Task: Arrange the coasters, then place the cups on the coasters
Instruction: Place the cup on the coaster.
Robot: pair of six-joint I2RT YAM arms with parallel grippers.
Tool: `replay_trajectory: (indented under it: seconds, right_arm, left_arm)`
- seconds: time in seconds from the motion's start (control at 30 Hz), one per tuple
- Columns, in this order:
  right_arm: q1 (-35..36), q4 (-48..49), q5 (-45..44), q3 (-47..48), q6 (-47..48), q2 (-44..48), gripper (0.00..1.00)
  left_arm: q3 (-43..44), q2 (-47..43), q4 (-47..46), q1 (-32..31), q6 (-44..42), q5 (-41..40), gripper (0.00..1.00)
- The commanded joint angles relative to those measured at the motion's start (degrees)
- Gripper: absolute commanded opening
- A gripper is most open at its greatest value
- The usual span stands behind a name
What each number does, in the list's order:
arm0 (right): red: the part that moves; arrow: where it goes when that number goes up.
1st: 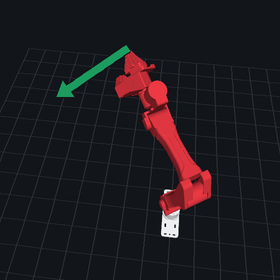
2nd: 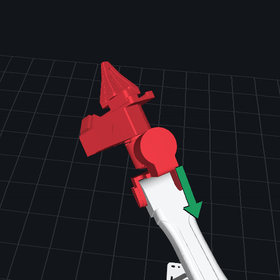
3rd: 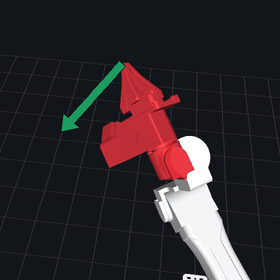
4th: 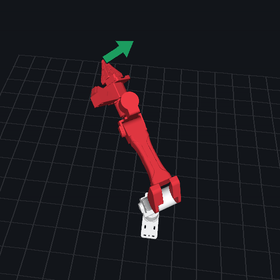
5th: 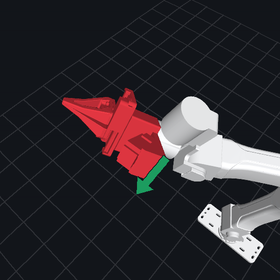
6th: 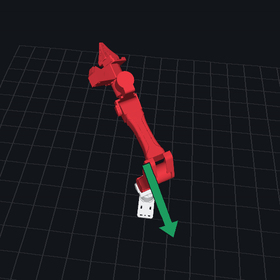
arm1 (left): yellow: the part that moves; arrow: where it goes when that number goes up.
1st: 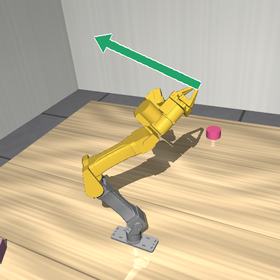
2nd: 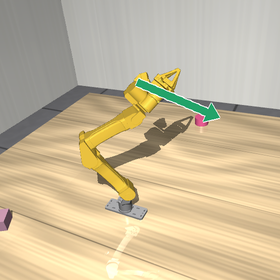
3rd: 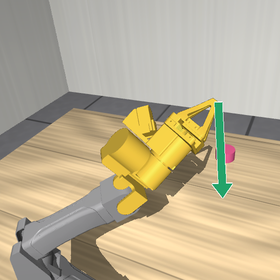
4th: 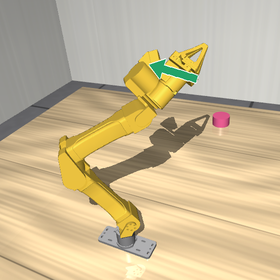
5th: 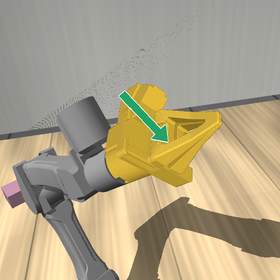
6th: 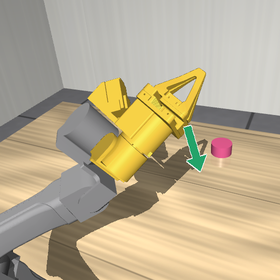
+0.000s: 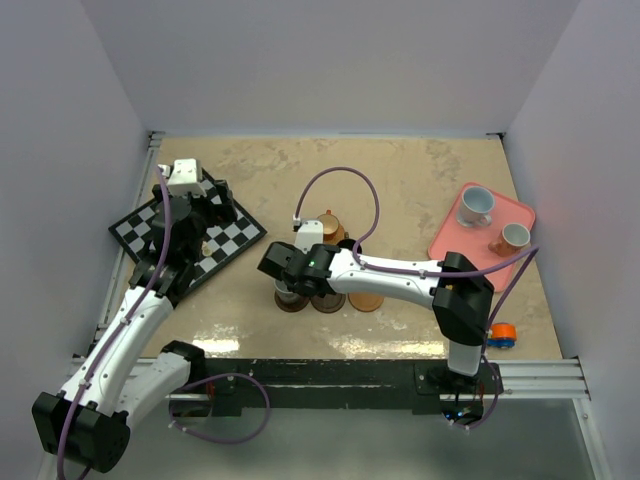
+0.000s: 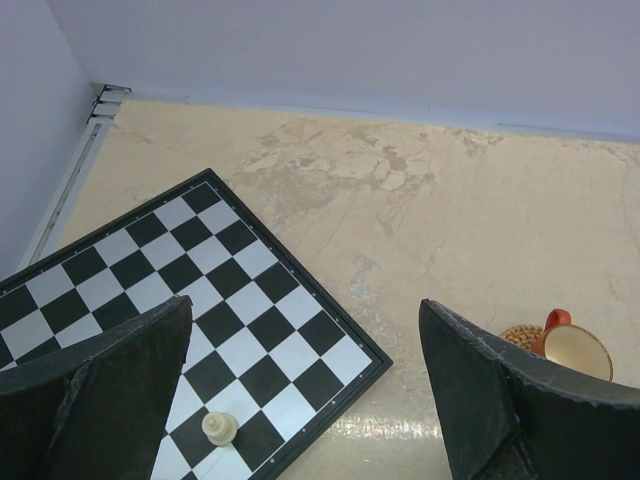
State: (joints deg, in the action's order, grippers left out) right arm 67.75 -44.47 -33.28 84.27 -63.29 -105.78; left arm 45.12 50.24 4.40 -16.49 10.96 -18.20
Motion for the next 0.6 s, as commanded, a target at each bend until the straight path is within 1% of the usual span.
replay_trajectory:
  seconds: [0.0,0.57]
  right_arm:
    - [-0.3,1.9,-1.6,0.3,-0.4,0.6,0.0]
    - [-0.3,1.8,-2.1,-0.9,-1.0,0.0,0.0]
  left_arm:
    - [0.0,-0.1,-1.3,0.3,-0.6,0.6,1.0]
    - [0.0,0.0,-1.3,0.3,-0.7,0.8,1.0]
